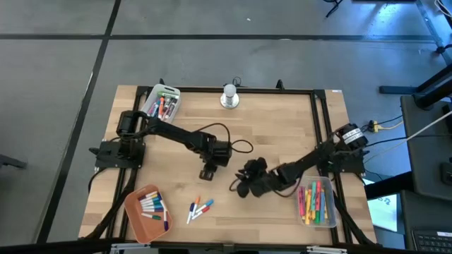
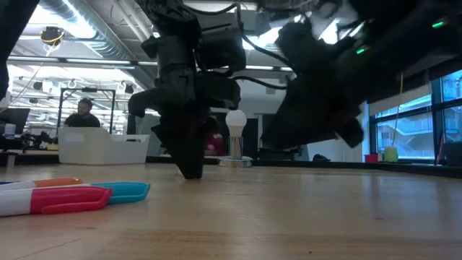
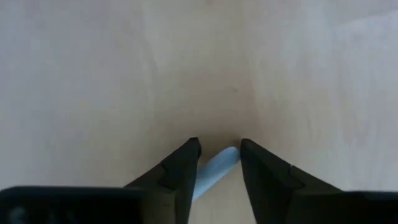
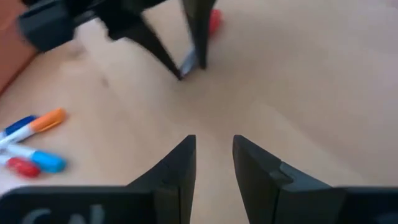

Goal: Pick & Place Markers
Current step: Put the red and white highlighter pen into the orange bin

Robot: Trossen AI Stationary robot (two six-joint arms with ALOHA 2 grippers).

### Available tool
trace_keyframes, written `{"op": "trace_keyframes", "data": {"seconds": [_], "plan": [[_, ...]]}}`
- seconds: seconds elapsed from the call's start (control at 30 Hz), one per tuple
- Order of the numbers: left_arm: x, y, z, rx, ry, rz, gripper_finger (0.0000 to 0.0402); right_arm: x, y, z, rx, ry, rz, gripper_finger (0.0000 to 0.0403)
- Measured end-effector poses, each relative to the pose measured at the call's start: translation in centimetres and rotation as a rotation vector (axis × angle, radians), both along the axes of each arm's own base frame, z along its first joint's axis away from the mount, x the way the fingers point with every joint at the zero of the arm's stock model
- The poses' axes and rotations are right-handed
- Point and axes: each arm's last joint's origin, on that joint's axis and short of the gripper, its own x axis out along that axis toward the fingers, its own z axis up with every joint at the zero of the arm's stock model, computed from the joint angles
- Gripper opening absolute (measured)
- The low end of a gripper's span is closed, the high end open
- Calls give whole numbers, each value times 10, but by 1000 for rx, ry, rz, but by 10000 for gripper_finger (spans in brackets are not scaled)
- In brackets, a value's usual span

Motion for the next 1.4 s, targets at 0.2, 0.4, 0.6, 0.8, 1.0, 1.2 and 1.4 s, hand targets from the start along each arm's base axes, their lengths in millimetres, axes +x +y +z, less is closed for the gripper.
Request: {"op": "trace_keyframes", "data": {"seconds": [0.2,0.4,0.6,0.8,1.0,1.2,1.4], "plan": [[-9,-2,16,74,3,84,88,13,-35,-1,-31,59,10,107],[-25,-3,50,265,-102,-20,99,20,-63,0,-53,99,-2,107],[-51,-2,55,216,-162,-54,137,20,-80,-1,-72,141,-34,107],[-93,2,20,252,-16,-10,172,21,-94,4,-116,156,-34,107],[-106,15,7,363,26,1,184,22,-108,6,-113,156,-54,107],[-105,25,4,200,-14,7,160,23,-119,6,-108,166,-45,107],[-103,25,4,163,-34,23,106,24,-126,6,-130,178,-41,107]]}}
